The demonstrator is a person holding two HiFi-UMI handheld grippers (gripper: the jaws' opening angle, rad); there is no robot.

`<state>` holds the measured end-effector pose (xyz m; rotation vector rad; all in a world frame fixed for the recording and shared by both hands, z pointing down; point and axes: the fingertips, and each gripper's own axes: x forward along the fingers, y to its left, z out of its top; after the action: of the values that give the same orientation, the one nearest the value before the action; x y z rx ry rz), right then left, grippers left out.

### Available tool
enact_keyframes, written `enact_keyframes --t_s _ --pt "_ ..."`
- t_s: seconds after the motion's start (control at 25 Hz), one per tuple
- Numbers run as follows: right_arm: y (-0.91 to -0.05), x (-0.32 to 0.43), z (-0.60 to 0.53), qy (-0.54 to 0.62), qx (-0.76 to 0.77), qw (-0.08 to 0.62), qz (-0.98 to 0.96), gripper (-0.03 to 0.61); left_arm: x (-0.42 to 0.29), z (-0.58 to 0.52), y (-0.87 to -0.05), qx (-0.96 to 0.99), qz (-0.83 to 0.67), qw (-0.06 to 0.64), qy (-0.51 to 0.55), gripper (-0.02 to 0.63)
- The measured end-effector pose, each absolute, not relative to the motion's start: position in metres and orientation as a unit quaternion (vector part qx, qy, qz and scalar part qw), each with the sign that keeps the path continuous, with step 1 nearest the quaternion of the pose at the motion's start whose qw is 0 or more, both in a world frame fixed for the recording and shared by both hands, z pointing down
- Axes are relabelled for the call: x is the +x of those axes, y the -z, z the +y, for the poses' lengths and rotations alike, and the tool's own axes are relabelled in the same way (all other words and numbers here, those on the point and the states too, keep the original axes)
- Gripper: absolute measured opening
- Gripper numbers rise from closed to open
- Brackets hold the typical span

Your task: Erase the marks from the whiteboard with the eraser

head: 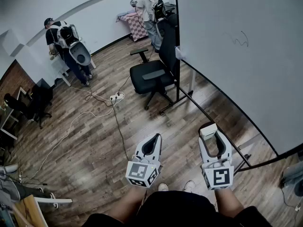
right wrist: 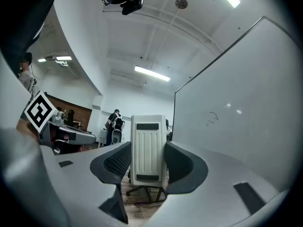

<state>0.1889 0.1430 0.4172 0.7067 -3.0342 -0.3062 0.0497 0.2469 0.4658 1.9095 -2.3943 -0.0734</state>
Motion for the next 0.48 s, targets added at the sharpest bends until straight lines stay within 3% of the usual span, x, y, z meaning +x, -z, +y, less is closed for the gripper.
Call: enact_keyframes --t_s 0.48 --pt "-0.417 0.156 0.17 0.102 0.245 -0.002 -0.964 0.244 0.018 0.278 -0.471 0.642 -0.766 0.029 0.008 0.019"
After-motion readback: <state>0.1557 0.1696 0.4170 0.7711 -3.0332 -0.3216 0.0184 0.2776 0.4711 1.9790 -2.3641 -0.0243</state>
